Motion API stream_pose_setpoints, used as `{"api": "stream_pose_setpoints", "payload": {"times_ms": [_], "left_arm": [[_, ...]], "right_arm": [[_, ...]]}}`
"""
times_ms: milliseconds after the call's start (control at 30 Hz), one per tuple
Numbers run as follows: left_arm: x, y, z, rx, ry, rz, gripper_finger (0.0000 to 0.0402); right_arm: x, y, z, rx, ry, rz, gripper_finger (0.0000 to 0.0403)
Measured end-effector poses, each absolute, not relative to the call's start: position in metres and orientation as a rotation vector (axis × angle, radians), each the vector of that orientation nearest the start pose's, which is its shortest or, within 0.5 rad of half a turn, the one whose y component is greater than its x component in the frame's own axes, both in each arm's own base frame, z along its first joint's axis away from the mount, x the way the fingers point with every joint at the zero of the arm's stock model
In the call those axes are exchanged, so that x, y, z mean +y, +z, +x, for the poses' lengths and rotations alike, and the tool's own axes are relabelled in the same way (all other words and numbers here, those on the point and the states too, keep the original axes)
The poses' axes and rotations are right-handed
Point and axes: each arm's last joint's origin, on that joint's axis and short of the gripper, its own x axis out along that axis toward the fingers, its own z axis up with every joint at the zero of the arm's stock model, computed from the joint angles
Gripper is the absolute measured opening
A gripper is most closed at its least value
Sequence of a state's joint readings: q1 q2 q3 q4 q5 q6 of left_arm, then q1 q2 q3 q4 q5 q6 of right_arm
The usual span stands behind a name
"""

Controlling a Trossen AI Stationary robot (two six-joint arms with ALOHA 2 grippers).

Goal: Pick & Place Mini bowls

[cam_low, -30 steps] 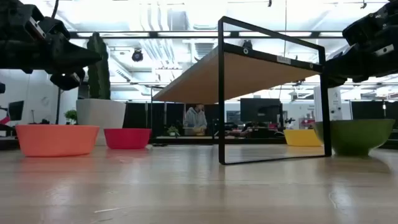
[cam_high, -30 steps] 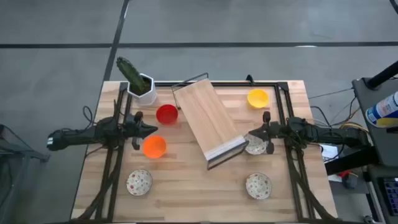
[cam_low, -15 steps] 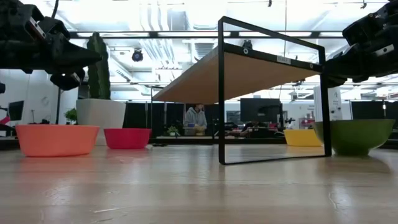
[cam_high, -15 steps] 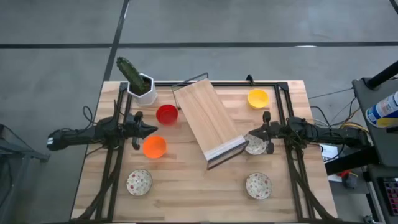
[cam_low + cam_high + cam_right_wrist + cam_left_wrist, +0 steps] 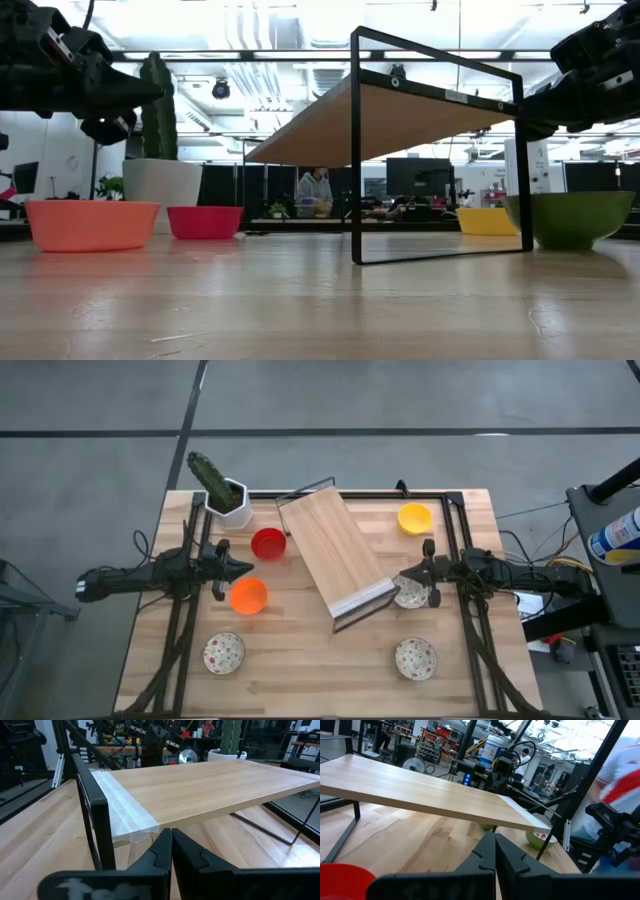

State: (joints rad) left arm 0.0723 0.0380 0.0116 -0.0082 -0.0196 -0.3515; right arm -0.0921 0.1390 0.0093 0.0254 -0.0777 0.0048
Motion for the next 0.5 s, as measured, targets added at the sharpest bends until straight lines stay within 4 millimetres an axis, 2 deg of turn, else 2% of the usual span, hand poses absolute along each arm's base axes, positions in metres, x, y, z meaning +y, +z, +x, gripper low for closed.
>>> {"api": "stream_pose_setpoints", "payload": {"times_ms": [500], "left_arm": [[0.0078, 0.1637, 0.0990, 0.018, 0.097, -0.352, 0.0000]], "right_arm": [[-0.0074, 0.1579, 0.1051, 0.104, -0.014, 0.010, 0.0009]]}}
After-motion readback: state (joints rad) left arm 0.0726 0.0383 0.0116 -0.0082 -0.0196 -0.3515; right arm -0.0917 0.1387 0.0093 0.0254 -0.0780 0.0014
